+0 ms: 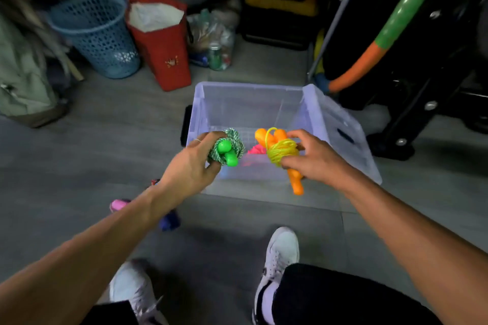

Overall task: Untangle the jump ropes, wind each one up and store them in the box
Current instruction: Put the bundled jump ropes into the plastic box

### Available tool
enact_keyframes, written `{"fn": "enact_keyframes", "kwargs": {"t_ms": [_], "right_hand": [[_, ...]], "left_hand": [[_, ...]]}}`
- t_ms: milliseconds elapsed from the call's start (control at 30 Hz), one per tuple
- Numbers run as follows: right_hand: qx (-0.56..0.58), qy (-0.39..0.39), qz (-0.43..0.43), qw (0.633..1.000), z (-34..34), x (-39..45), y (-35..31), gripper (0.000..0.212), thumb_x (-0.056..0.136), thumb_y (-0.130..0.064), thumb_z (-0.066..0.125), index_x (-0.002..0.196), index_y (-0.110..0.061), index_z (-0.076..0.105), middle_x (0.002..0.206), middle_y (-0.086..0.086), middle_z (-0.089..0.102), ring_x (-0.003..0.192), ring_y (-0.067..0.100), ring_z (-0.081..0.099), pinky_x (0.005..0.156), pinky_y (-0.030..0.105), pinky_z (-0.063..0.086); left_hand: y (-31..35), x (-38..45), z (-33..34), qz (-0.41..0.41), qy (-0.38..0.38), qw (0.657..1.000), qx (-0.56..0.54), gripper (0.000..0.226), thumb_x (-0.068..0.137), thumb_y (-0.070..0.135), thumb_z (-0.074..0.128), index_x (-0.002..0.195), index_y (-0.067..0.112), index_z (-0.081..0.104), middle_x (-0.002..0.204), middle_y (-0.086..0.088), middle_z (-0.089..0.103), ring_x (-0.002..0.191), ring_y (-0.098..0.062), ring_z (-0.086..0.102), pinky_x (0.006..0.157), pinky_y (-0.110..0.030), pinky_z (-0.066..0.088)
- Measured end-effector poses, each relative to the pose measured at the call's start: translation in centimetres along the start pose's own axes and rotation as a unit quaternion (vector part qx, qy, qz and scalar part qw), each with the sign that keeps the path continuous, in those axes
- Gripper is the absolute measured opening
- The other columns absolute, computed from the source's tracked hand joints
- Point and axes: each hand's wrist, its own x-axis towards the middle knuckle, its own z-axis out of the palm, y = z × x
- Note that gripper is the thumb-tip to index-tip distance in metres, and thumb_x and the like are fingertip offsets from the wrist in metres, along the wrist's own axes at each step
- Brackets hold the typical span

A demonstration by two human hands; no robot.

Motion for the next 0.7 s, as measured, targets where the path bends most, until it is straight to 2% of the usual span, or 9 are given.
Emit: {"fn": "enact_keyframes", "kwargs": {"t_ms": [67,133,200,333,400,467,567,633,700], "right_hand": [[0.038,0.036,0.020,0.998,-0.8,1.4,1.0,0.053,0.073,-0.031,0.070,0.123,-0.029,0.054,0.086,-0.011,0.068,0.085,0.003,0.065,0.067,0.029,0.057],[0.077,0.052,0.041,0.995,-0.9,3.4,1.8,0.049,0.072,-0.037,0.066,0.119,-0.029,0.053,0.073,-0.005,0.072,0.078,-0.002,0.065,0.069,0.030,0.058],[0.088,0.062,0.058,0.993,-0.8,5.8,2.6,0.041,0.076,-0.040,0.064,0.115,-0.030,0.052,0.070,-0.001,0.072,0.074,-0.006,0.062,0.071,0.030,0.056],[0.058,0.054,0.089,0.993,-0.3,10.9,4.8,0.022,0.082,-0.032,0.062,0.100,-0.033,0.049,0.069,-0.001,0.072,0.057,-0.012,0.056,0.052,0.013,0.041],[0.043,0.060,0.105,0.992,-0.1,13.4,6.2,0.016,0.081,-0.027,0.061,0.096,-0.026,0.054,0.063,-0.007,0.067,0.048,-0.008,0.055,0.044,0.009,0.037],[0.032,0.066,0.112,0.991,0.1,15.4,7.4,0.022,0.081,-0.024,0.061,0.101,-0.016,0.058,0.058,-0.010,0.062,0.046,-0.005,0.053,0.043,0.010,0.036],[0.003,0.072,0.127,0.989,1.0,18.0,8.5,0.024,0.080,-0.025,0.061,0.103,-0.018,0.058,0.065,-0.015,0.062,0.048,-0.003,0.057,0.045,0.011,0.039],[-0.031,0.083,0.124,0.988,2.5,19.6,9.4,0.035,0.074,-0.034,0.055,0.104,-0.017,0.054,0.081,-0.005,0.066,0.066,0.013,0.067,0.058,0.021,0.050],[-0.086,0.061,0.108,0.989,4.0,20.9,10.5,0.046,0.065,-0.039,0.047,0.103,-0.015,0.049,0.086,0.011,0.066,0.073,0.029,0.069,0.066,0.035,0.058]], "left_hand": [[-0.2,2.7,0.1,0.022,-0.019,0.998,0.051,0.053,0.077,0.012,0.059,0.129,0.024,0.050,0.120,0.002,0.059,0.102,-0.024,0.055,0.075,-0.037,0.052],[-1.1,5.5,0.9,0.036,-0.038,0.993,0.103,0.055,0.077,0.015,0.056,0.130,0.025,0.048,0.123,0.001,0.059,0.110,-0.026,0.053,0.073,-0.042,0.053],[-2.5,8.5,2.2,0.031,-0.063,0.988,0.136,0.057,0.079,0.013,0.059,0.133,0.026,0.047,0.126,0.002,0.059,0.112,-0.026,0.052,0.072,-0.044,0.053],[-6.0,13.5,6.2,0.032,-0.122,0.978,0.167,0.052,0.083,0.019,0.064,0.129,0.032,0.046,0.121,0.002,0.061,0.105,-0.029,0.058,0.071,-0.046,0.054],[-7.7,15.3,8.3,0.015,-0.161,0.966,0.203,0.051,0.083,0.018,0.063,0.130,0.032,0.046,0.118,0.000,0.062,0.104,-0.031,0.059,0.074,-0.043,0.053],[-9.2,16.6,10.2,-0.003,-0.213,0.944,0.252,0.055,0.084,0.017,0.061,0.134,0.032,0.045,0.120,-0.001,0.062,0.106,-0.029,0.060,0.078,-0.036,0.050],[-10.9,18.0,12.6,0.018,-0.253,0.928,0.272,0.061,0.082,0.009,0.056,0.137,0.032,0.043,0.127,0.000,0.058,0.112,-0.026,0.058,0.082,-0.036,0.050],[-11.7,18.9,13.8,0.045,-0.249,0.926,0.280,0.069,0.079,-0.002,0.050,0.138,0.033,0.042,0.136,0.001,0.051,0.117,-0.027,0.055,0.084,-0.042,0.052],[-12.2,19.6,14.7,0.056,-0.263,0.913,0.307,0.077,0.078,-0.007,0.047,0.142,0.035,0.039,0.146,0.002,0.041,0.129,-0.025,0.047,0.092,-0.042,0.051]]}}
